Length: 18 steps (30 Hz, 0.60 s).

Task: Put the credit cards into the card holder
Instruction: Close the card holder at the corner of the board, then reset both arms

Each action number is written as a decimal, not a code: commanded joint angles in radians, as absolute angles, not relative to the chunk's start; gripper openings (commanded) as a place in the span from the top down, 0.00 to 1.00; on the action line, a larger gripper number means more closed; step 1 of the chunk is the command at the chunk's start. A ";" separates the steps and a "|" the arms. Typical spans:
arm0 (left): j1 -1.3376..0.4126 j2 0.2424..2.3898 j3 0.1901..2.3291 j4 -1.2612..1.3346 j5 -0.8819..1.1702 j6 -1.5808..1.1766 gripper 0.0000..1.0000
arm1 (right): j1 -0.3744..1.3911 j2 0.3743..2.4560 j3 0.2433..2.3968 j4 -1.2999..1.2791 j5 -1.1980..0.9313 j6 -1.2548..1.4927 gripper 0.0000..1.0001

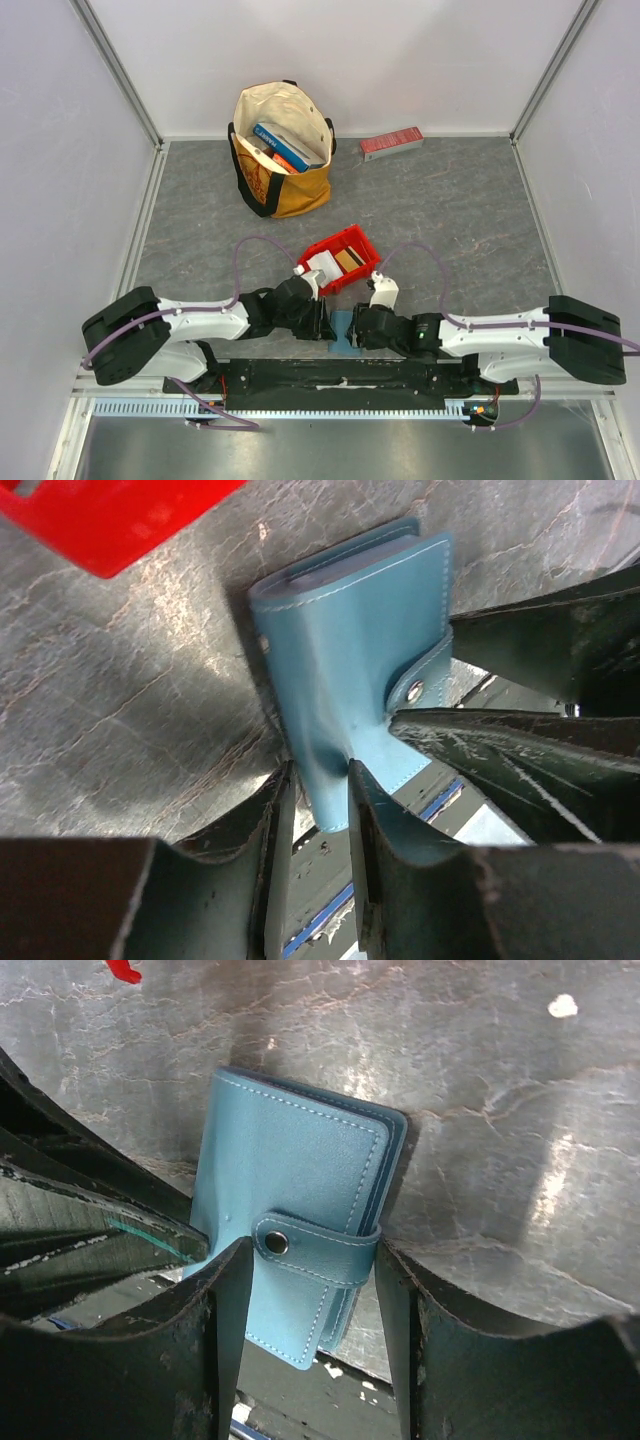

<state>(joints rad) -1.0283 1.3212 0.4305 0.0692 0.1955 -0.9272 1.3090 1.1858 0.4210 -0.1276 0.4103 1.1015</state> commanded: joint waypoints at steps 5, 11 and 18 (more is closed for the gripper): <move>-1.029 1.208 0.423 0.069 0.134 -0.937 0.62 | 1.272 1.175 0.532 -0.192 0.489 0.977 0.38; -1.031 0.964 0.403 -0.119 -0.092 -0.923 0.44 | 1.253 0.985 0.522 -0.377 0.688 1.026 0.09; -1.008 0.770 0.457 -0.425 -0.405 -0.884 0.14 | 1.174 0.744 0.500 -0.503 0.848 1.006 0.02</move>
